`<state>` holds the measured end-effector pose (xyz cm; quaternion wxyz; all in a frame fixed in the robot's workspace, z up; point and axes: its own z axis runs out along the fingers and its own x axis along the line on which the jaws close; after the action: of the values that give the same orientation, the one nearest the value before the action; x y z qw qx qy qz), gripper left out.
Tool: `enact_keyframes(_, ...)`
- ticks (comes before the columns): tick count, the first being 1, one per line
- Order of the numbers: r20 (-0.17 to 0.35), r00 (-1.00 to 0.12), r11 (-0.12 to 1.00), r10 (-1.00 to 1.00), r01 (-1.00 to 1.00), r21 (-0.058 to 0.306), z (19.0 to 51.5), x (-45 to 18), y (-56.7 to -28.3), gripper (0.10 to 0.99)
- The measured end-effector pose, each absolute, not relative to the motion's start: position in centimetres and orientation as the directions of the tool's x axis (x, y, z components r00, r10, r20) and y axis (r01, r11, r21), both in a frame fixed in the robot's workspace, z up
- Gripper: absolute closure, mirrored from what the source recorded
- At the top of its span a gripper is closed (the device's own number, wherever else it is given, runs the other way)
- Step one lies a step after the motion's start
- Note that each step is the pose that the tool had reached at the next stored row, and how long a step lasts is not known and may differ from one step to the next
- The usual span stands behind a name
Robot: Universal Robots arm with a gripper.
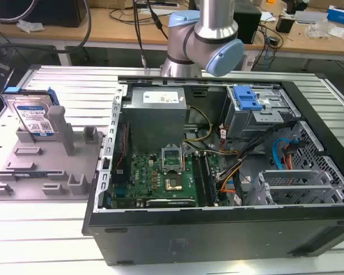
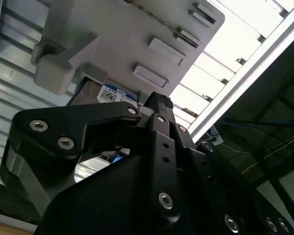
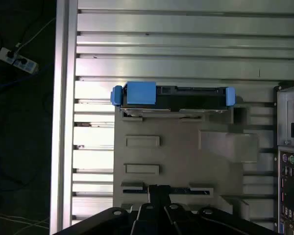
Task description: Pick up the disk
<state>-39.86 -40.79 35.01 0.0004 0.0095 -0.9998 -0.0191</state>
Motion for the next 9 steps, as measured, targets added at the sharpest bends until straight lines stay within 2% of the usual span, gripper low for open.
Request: enact_keyframes(9,0.000,-1.000,0.999,-0.019,-0.019,0.038,35.01,-39.86,-40.79,0.980)
